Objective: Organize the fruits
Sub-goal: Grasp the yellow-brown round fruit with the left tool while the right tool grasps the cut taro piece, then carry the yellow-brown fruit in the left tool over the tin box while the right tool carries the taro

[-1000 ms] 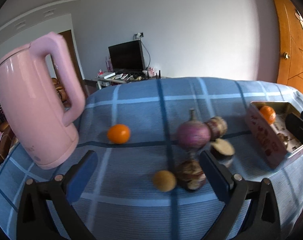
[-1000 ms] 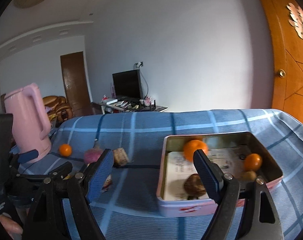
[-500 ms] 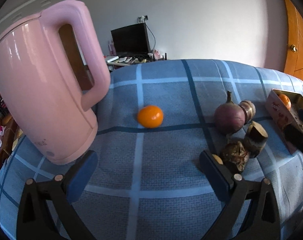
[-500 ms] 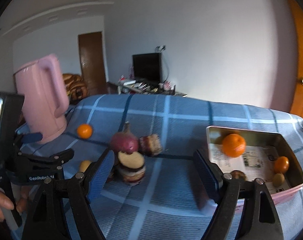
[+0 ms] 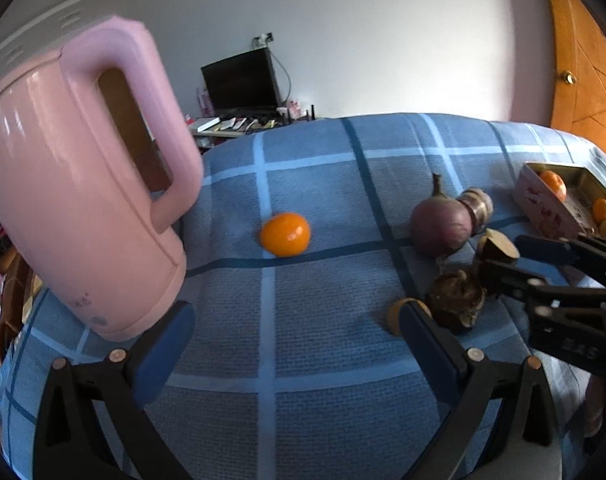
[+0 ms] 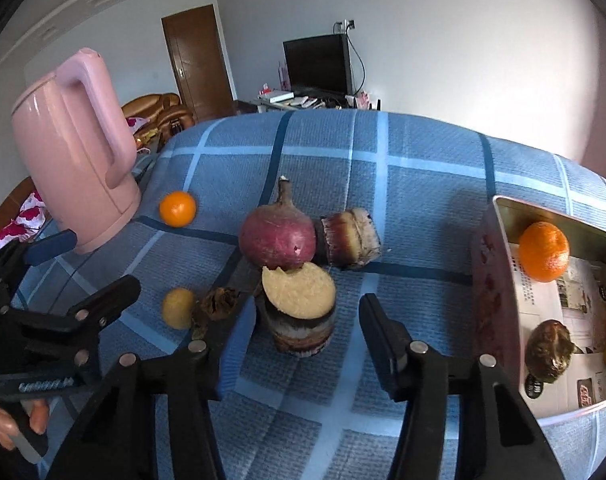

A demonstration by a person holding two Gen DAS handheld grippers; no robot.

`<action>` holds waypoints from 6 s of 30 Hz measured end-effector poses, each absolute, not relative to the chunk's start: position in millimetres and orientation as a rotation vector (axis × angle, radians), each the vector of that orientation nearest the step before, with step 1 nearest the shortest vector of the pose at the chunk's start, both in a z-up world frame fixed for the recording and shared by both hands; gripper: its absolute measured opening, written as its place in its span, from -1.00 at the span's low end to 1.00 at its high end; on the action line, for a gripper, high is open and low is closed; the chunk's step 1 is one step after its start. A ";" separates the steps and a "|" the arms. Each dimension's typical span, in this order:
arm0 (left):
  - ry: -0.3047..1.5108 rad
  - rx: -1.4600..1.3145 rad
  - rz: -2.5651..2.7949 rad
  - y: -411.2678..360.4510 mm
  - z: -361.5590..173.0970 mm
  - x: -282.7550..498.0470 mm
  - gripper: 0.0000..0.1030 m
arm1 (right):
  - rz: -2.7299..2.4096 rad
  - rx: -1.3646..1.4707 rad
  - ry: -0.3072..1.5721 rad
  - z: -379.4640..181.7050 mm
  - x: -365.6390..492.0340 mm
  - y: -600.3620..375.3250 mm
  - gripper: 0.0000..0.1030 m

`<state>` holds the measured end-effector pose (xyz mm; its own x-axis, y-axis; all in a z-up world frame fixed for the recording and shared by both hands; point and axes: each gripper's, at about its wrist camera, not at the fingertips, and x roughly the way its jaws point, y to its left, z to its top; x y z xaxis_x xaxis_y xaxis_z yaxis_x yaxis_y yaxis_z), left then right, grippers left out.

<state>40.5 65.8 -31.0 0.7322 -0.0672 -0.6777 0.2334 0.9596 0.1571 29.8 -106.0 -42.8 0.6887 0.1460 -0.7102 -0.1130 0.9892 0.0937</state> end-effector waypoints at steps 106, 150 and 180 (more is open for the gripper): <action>0.584 0.062 -0.125 -15.7 -19.6 -19.2 -0.41 | 0.103 0.008 0.488 -5.6 -72.7 -163.0 -0.19; 0.581 0.108 -0.234 -134.5 -15.0 -25.5 -0.41 | -0.080 0.030 0.477 -1.1 -79.4 -278.1 -0.19; 0.570 0.104 -0.347 -212.2 -6.4 -9.8 -0.41 | -0.227 0.048 0.473 -0.1 -58.2 -343.0 -0.19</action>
